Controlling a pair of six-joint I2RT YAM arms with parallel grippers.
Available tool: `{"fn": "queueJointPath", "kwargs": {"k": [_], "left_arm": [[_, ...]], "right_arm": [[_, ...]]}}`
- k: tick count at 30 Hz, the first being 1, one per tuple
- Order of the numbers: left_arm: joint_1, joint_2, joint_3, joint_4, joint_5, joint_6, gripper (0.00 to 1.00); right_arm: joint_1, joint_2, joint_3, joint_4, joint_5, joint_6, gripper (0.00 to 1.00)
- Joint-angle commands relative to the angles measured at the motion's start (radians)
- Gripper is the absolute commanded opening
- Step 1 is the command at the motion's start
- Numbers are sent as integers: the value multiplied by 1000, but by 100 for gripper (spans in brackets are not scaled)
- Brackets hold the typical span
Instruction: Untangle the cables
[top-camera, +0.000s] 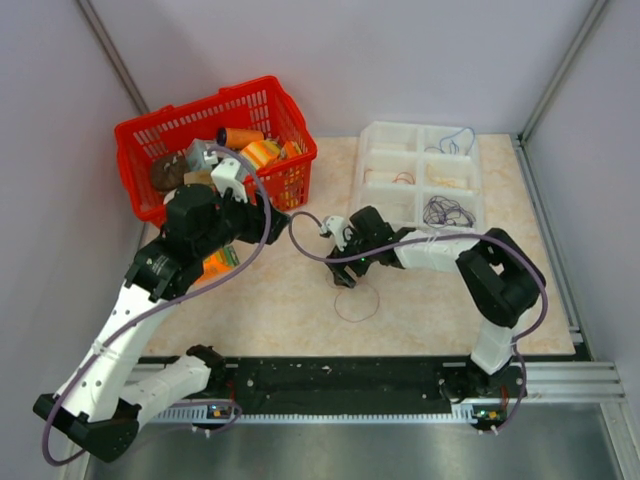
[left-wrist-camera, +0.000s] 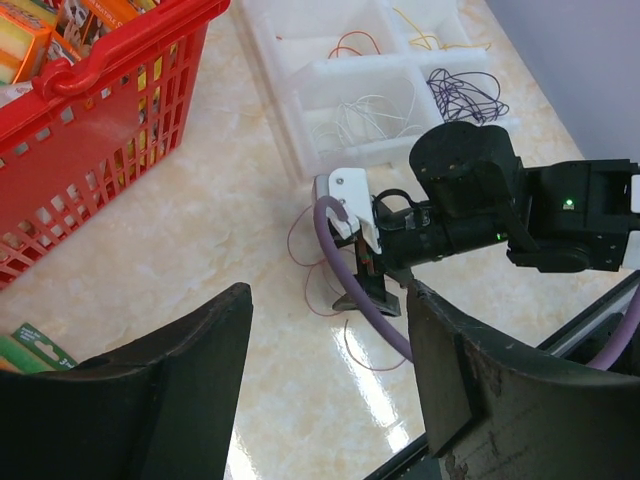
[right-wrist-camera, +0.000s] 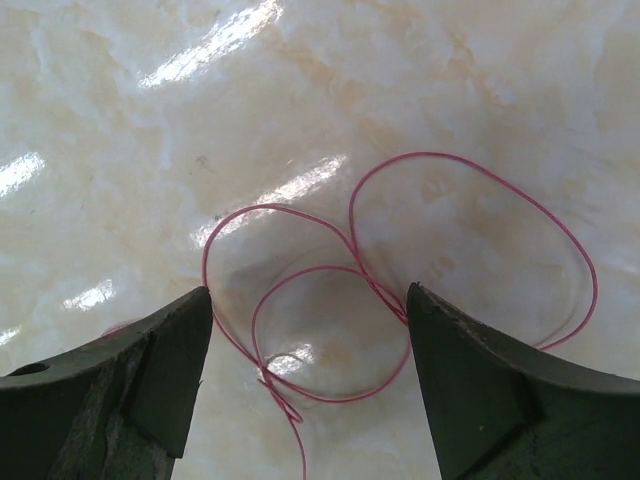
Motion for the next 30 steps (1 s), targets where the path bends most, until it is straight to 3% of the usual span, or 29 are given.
{"fn": "queueJointPath", "kwargs": {"k": [1, 7, 14, 18, 20, 22, 26, 30], "left_arm": [[0, 14, 18, 54, 0, 25, 67], [2, 28, 16, 60, -1, 36, 68], [5, 23, -10, 78, 3, 22, 68], [8, 17, -12, 74, -6, 22, 68], [6, 9, -13, 75, -11, 22, 68], [6, 6, -15, 74, -17, 22, 68], [10, 0, -8, 75, -27, 22, 68], [8, -12, -4, 75, -50, 21, 68]], "right_arm": [[70, -5, -20, -141, 40, 40, 77], [161, -47, -78, -191, 141, 136, 77], [268, 24, -35, -257, 374, 222, 74], [281, 105, -14, -290, 451, 313, 46], [282, 105, -15, -286, 477, 322, 20], [282, 94, -11, -281, 509, 330, 4], [263, 52, -24, -254, 525, 365, 0], [189, -92, -82, -148, 427, 410, 0]]}}
